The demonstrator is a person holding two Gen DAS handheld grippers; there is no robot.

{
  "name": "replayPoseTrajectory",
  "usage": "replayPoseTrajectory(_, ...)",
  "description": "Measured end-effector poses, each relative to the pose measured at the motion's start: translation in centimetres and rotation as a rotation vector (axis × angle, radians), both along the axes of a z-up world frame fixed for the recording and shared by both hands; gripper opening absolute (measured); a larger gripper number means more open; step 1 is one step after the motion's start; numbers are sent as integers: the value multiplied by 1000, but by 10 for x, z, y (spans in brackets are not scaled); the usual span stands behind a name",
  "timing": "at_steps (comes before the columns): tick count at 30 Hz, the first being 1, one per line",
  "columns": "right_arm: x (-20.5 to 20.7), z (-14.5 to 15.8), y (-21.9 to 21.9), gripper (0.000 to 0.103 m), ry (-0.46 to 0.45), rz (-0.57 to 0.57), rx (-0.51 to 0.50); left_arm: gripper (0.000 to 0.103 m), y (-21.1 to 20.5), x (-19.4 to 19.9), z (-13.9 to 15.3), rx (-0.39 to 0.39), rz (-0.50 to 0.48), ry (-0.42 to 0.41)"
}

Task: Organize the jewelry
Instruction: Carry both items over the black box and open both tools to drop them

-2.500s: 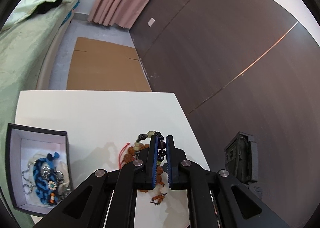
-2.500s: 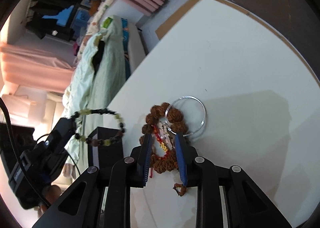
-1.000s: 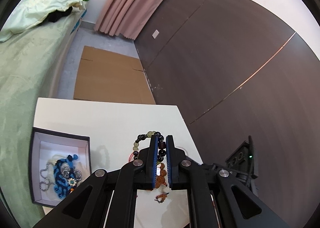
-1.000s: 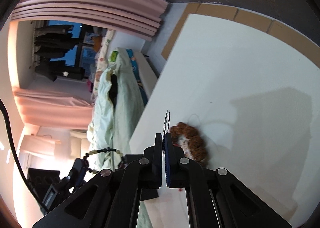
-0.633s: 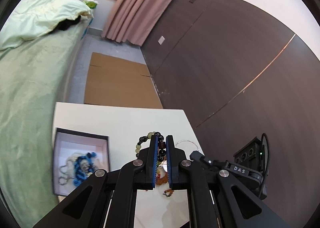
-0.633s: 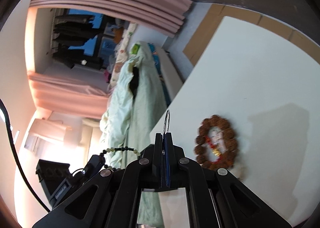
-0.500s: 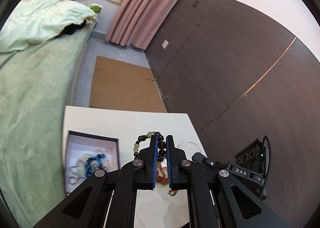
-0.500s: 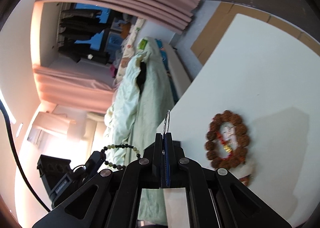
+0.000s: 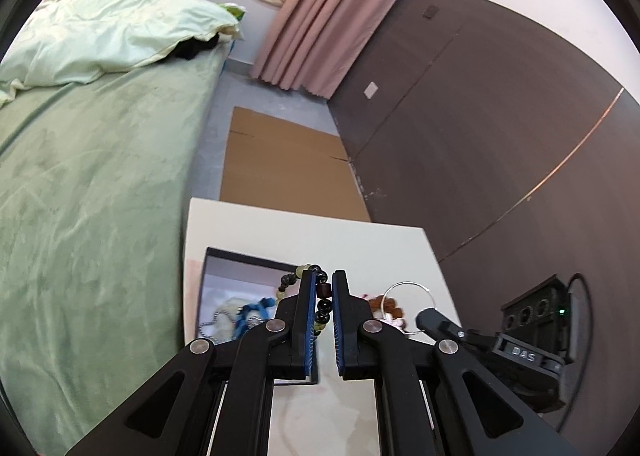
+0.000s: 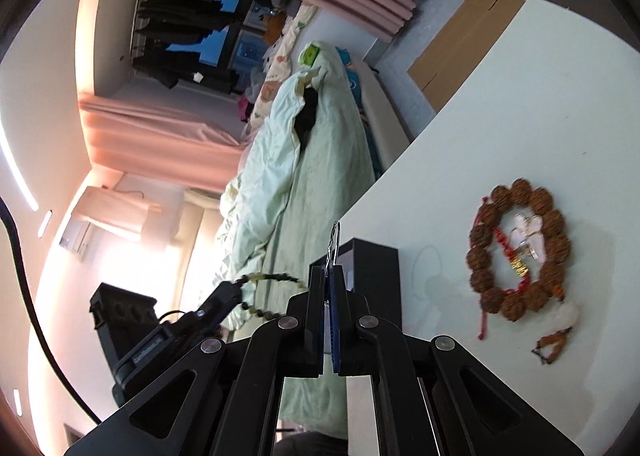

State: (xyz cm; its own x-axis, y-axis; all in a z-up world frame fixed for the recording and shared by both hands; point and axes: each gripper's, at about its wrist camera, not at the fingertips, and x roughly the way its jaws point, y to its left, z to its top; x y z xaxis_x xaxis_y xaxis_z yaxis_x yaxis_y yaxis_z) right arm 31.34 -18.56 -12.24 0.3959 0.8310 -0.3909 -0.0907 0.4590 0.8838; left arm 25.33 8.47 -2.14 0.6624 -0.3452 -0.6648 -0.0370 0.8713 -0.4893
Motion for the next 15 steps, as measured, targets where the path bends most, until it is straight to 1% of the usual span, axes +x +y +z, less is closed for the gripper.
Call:
replayPoseTrajectory(2,-1,-2,8,4,1,16,-7,8,3,3,-10,-17,13,15)
replayPoseTrajectory(4,-1,-4,15,4,0,37,-10,10,10,8,-20,-60,22,39)
replayPoseTrajectory(6,0,-4,22,4,-8,57,-19,11,18,15,-34,-116,26,113)
replayPoseTrajectory(7,0,-3,25,4,-13,66,-22,11,20,17,-39,-129,32,137)
replayPoseTrajectory(9,0,-3,32,4,-22,84,-25,15,25,16,-42,-110,50,147)
replayPoseTrajectory(10,0,-3,35,4,-25,93,-26,28,27,15,-42,-101,56,143)
replayPoseTrajectory(11,1,-3,39,4,-27,102,-25,51,30,12,-42,-106,60,135)
replayPoseTrajectory(12,1,-3,44,4,-30,115,-24,64,32,10,-42,-112,64,129)
replayPoseTrajectory(13,1,-3,48,4,-35,123,-24,81,36,6,-41,-120,75,113)
replayPoseTrajectory(14,1,-3,54,4,-44,133,-29,83,40,3,-39,-121,87,95)
replayPoseTrajectory(15,1,-3,57,4,-50,140,-34,83,42,1,-38,-116,94,88)
